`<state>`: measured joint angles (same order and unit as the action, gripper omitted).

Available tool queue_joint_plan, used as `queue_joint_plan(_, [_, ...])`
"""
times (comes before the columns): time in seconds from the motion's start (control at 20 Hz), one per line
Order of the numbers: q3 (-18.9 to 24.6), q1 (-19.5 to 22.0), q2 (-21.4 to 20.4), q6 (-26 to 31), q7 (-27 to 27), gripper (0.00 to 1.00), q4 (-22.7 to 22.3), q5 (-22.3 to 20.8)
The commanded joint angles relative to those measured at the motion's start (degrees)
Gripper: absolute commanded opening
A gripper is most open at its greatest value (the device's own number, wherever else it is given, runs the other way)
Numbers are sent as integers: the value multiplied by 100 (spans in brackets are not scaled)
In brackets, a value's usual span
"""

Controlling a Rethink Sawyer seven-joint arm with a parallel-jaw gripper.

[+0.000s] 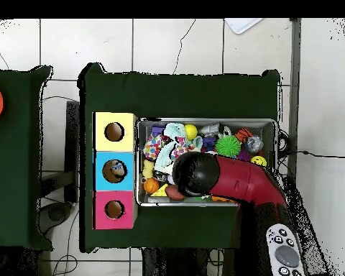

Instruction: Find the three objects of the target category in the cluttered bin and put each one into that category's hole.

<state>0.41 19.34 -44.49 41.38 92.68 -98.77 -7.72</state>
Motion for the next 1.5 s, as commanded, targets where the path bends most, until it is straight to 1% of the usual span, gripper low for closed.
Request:
queue_joint_plan(0.05, [-68,227,249,-91,751,100,-196,-19])
queue_joint_plan(0.15, [-25,440,379,-71,464,100,62,-113])
queue_joint_plan(0.2, [-6,483,419,43,381,100,204,-128])
queue_joint_plan(0.25, [46,607,430,103,190,100,294,-169])
queue_joint_plan(0.45, [195,924,472,280,-209,100,494,-241])
queue_joint_plan(0.65, [451,1281,635,242,-571,100,696,-311])
queue_joint_plan(1.15, [856,1873,839,566,-1318,100,1266,-638])
queue_joint_plan(1.5, [1218,2238,1351,749,-1683,100,1969,-974])
